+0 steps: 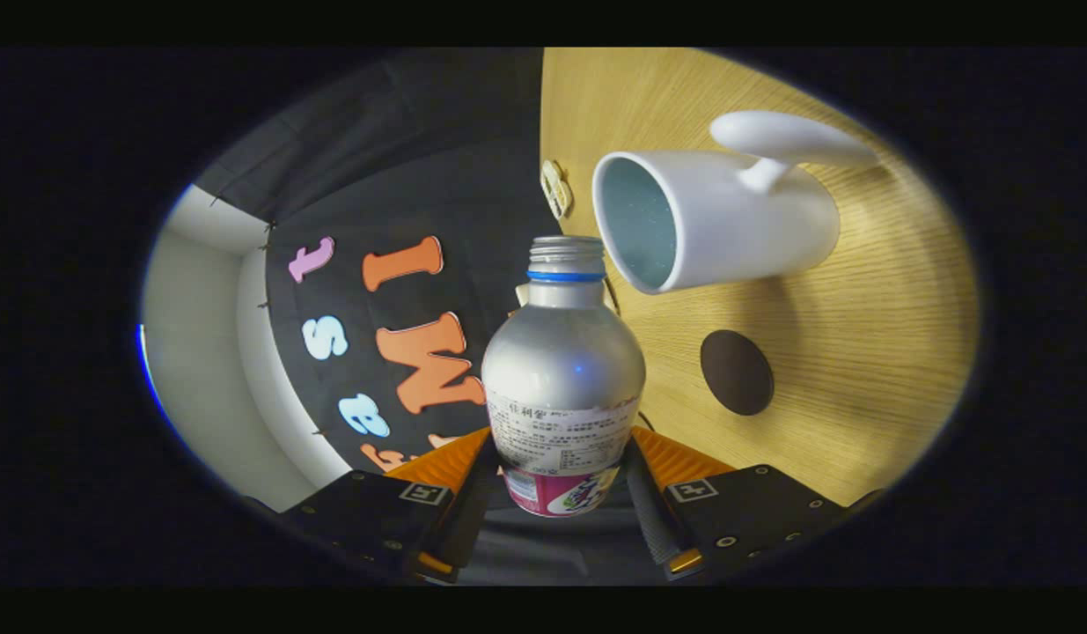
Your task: Take the bottle from table, then pour the juice into the cup, finally place the bottle on the coaster
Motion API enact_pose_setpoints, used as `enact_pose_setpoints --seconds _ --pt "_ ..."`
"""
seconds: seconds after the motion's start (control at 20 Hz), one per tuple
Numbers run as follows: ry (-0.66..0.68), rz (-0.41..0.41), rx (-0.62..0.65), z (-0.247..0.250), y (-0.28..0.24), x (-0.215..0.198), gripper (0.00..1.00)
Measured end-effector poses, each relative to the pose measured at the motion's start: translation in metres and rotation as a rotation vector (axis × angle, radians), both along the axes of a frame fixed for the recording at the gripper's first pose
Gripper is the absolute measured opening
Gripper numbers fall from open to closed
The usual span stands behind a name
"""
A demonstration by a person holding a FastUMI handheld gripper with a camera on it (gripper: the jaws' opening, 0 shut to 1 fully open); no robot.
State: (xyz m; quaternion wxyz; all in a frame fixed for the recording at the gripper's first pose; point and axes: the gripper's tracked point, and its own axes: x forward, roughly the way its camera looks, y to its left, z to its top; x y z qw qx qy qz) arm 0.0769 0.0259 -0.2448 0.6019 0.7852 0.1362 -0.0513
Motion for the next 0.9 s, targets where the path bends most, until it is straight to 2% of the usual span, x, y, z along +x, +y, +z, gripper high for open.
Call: enact_pose_setpoints --seconds 0.45,0.9 --pt "-0.007 -0.020 0.099 0.012 -0.006 -0.005 0.75" --pt "-0.012 -0.030 0.125 0.020 -0.010 0.001 0.75"
